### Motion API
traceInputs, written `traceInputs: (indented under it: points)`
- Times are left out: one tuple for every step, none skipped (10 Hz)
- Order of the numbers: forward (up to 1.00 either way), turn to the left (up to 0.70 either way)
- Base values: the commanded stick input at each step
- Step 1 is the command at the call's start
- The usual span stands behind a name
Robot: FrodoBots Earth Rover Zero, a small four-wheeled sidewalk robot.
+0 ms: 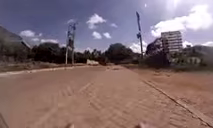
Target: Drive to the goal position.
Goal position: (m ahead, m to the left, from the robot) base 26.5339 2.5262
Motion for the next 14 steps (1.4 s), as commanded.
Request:
traceInputs:
  points:
    - [1.0,-0.33]
    - [1.0,-0.05]
    - [1.0,0.0]
    - [1.0,0.0]
    - [1.0,0.0]
    - [1.0,0.0]
    - [1.0,0.0]
    - [1.0,0.0]
    - [1.0,0.0]
    - [1.0,0.0]
    - [1.0,0.0]
    - [1.0,0.0]
    - [1.0,0.0]
    - [1.0,0.0]
